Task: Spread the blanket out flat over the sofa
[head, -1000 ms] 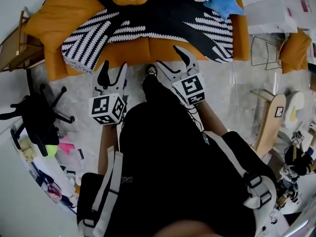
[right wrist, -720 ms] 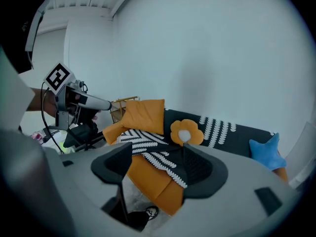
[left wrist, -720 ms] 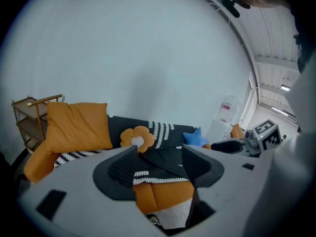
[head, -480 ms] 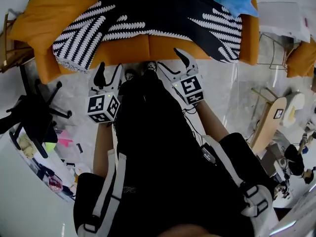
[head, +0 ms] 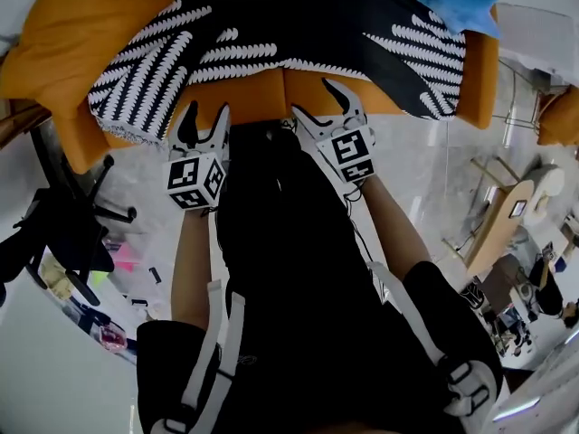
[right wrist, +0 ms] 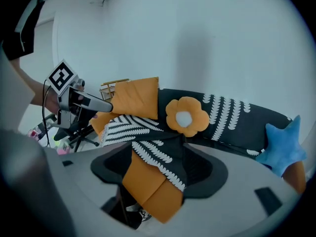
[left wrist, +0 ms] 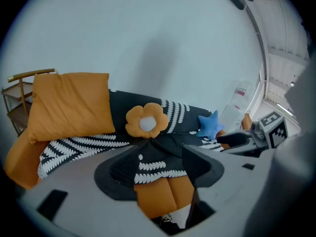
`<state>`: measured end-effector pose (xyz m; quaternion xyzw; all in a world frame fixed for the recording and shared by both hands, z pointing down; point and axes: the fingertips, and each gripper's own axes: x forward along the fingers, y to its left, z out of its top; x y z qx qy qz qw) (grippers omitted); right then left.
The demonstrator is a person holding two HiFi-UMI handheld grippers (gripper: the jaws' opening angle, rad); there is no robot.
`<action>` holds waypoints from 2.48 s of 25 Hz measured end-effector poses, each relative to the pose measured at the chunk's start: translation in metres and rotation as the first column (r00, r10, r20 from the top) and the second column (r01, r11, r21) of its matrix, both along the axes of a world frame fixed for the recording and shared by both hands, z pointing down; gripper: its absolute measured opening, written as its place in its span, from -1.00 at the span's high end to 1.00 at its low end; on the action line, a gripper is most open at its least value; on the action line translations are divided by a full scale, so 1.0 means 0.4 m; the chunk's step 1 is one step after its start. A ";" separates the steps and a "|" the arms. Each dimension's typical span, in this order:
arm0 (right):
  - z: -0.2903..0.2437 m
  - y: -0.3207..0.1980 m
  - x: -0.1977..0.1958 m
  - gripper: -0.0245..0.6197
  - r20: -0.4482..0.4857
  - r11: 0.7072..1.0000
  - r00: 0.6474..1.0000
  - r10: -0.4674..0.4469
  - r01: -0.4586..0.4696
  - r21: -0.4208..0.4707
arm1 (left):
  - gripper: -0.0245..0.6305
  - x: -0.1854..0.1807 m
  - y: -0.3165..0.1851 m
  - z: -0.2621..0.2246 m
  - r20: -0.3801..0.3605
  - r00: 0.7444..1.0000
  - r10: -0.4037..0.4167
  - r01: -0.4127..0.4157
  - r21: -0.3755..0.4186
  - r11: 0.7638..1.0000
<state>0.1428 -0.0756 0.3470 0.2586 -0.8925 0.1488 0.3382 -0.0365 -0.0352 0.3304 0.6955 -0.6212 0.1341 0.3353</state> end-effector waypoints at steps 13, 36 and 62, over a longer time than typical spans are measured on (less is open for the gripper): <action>0.199 -0.143 -0.001 -0.10 -0.081 0.984 0.984 0.159 -0.164 -0.069 | 0.10 -0.064 -0.185 0.278 0.016 0.996 0.085 -0.082 -0.129 0.988; 0.556 -0.344 0.032 -0.10 -0.254 0.909 0.910 0.327 -0.377 -0.179 | 0.09 -0.122 -0.352 0.668 0.095 0.954 0.285 -0.229 -0.381 0.896; 0.746 -0.356 0.083 0.45 -0.387 0.799 0.819 0.423 -0.539 -0.266 | 0.10 -0.167 -0.381 0.794 0.124 0.906 0.405 -0.303 -0.479 0.824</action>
